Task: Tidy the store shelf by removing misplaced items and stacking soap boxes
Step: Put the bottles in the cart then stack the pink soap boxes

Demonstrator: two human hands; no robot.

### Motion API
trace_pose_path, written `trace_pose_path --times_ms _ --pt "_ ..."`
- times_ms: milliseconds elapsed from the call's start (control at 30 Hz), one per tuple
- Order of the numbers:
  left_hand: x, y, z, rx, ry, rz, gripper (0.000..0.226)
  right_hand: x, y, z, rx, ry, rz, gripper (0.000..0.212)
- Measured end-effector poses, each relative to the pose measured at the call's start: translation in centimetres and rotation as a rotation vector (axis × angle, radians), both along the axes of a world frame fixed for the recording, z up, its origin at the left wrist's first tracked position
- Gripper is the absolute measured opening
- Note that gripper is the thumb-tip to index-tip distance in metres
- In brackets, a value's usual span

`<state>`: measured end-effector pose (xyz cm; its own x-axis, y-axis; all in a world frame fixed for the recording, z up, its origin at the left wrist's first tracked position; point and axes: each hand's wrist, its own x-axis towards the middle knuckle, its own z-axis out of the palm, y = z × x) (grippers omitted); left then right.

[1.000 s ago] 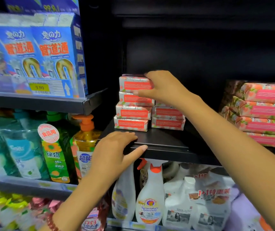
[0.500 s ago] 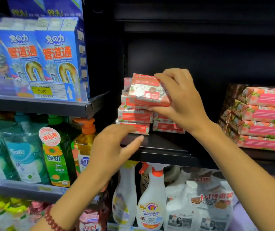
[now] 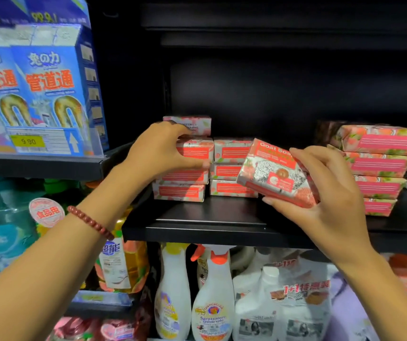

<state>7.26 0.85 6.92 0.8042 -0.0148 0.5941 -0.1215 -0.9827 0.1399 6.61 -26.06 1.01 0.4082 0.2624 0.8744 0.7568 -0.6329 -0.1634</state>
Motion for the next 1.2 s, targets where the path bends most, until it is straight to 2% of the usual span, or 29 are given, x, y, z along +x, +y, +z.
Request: trace_pose_path --times_ms 67,100,233,467,567,667,800,1000,1200 --pt "0.3 0.2 0.0 0.028 0.038 -0.015 0.103 -0.2 -0.4 -0.4 0.009 0.009 -0.001 0.075" --pt "0.4 0.1 0.0 0.039 0.044 -0.016 0.102 -0.4 -0.5 -0.6 0.014 0.011 0.001 0.075" --pt "0.5 0.0 0.0 0.028 0.042 -0.002 0.084 -0.5 -0.6 -1.0 0.035 0.012 0.005 0.074" --pt "-0.4 -0.3 -0.5 0.025 -0.015 -0.014 0.071 0.5 -0.6 -0.2 0.078 0.029 0.031 0.073" --pt "-1.3 -0.4 -0.9 -0.002 -0.105 -0.031 0.070 1.3 -0.2 1.3 0.093 0.018 0.052 0.074" --pt "-2.8 -0.9 -1.6 -0.002 -0.176 -0.044 0.078 2.8 0.7 3.7 0.097 0.053 0.090 0.073" --pt "-5.1 -2.0 -3.0 -0.046 -0.234 -0.125 0.087 5.1 2.6 6.6 0.028 0.112 0.095 0.073" --pt "-6.2 -3.3 -5.0 -0.090 -0.214 -0.214 0.080 7.8 4.8 8.4 -0.200 0.336 0.113 0.075" --pt "-6.2 -3.6 -5.8 -0.124 -0.178 -0.242 0.081 7.5 5.0 7.7 -0.185 0.349 0.129 0.059"
